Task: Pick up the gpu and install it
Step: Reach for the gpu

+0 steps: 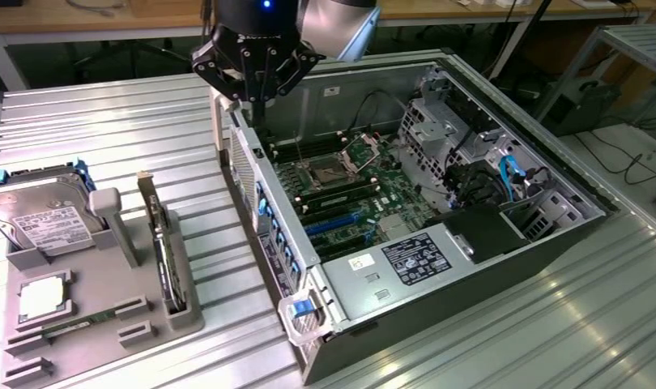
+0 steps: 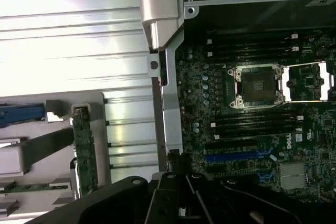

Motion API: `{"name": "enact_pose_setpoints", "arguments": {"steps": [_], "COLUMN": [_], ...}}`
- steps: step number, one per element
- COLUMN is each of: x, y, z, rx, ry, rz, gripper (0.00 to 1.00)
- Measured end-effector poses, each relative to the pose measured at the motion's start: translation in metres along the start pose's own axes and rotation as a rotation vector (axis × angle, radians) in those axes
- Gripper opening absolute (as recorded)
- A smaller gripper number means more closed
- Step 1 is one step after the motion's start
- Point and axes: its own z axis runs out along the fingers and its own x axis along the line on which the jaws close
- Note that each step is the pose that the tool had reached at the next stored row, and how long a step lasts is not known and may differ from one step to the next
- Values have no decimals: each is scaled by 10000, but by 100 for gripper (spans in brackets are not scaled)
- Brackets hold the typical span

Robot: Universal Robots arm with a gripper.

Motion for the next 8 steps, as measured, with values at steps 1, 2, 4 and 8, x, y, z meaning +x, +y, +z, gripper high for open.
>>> {"name": "enact_pose_setpoints", "arguments": {"steps": [1, 2, 4, 8], "x": [5, 8, 17, 36], "y": [0, 0, -1, -2], "z": [0, 0, -1, -1], "rx": [0, 0, 0, 0], "ry": [1, 0, 1, 0], "rz": [0, 0, 0, 0], "gripper": [11, 11, 11, 11]}}
